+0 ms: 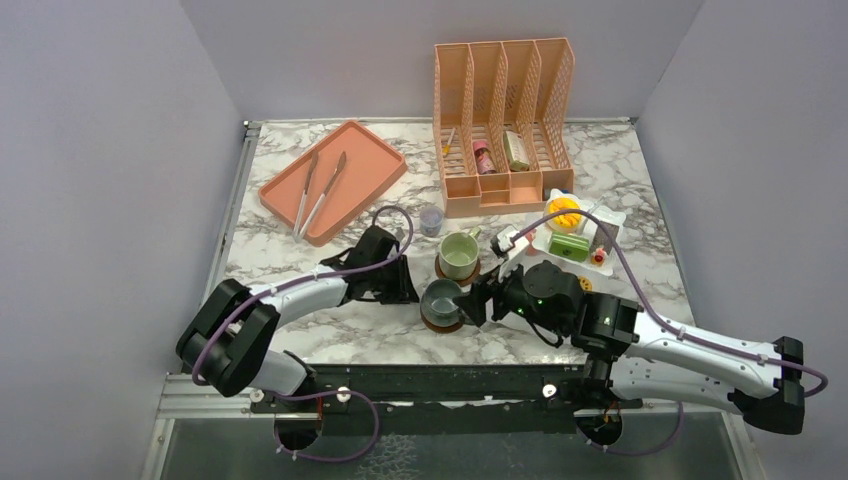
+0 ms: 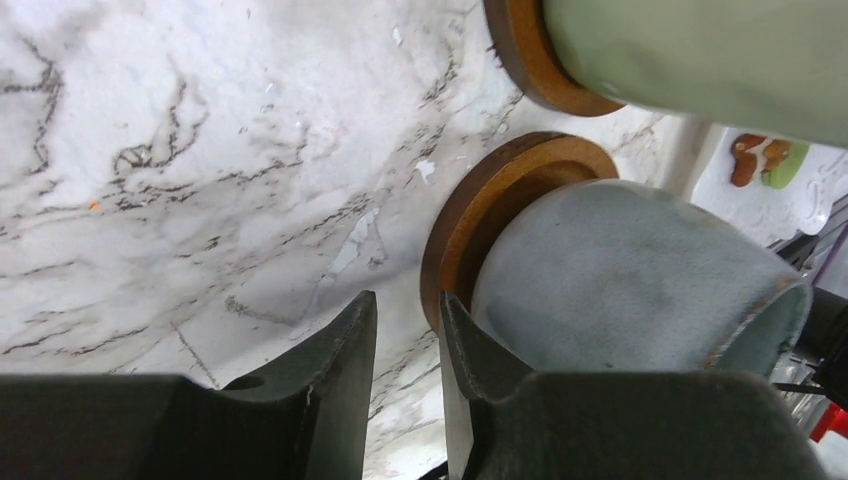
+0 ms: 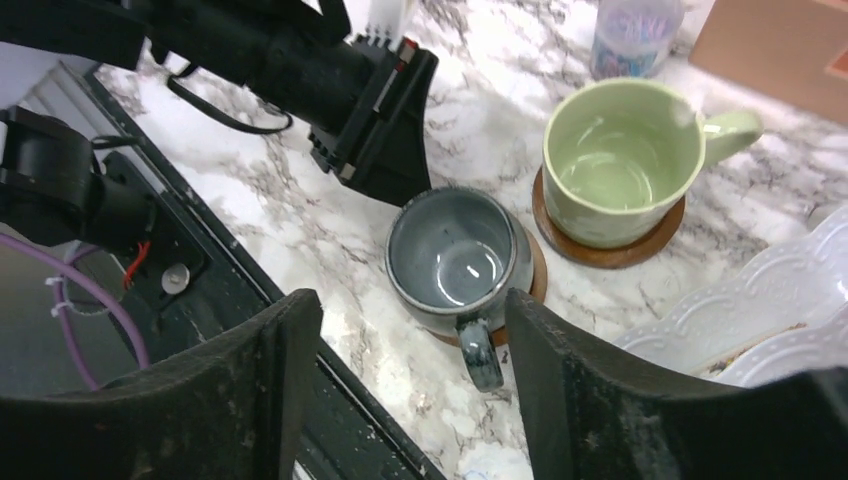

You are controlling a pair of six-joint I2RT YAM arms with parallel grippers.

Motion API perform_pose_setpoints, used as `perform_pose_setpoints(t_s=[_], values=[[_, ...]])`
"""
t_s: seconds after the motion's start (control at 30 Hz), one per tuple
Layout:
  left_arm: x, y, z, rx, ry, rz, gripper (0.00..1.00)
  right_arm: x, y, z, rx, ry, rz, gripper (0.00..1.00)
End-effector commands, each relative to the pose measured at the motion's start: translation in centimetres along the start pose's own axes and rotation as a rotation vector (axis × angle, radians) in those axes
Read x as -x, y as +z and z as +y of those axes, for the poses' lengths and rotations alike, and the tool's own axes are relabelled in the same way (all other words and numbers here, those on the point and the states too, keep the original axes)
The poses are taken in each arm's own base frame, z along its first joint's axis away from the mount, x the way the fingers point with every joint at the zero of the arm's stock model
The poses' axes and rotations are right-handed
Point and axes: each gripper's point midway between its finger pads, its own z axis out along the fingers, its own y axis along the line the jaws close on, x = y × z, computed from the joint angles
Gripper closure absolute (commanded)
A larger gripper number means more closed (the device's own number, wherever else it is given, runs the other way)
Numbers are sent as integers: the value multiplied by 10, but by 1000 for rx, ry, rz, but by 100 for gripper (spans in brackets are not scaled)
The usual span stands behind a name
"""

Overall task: Serve the afternoon tea
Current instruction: Adjust the coaster at the center of the board.

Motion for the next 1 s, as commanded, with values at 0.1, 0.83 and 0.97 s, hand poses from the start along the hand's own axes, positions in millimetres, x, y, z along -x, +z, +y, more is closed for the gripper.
perform_pose_setpoints(t_s=[0.1, 0.83, 0.97], values=[[33, -5, -34, -100, 41, -86, 69, 54, -16, 15, 48, 18, -114, 1], [78, -68, -40, 40, 90, -346, 50, 102, -26, 17, 20, 8, -217, 0], [116, -121, -65, 33, 189, -524, 47, 115, -34, 10, -19, 36, -258, 0]])
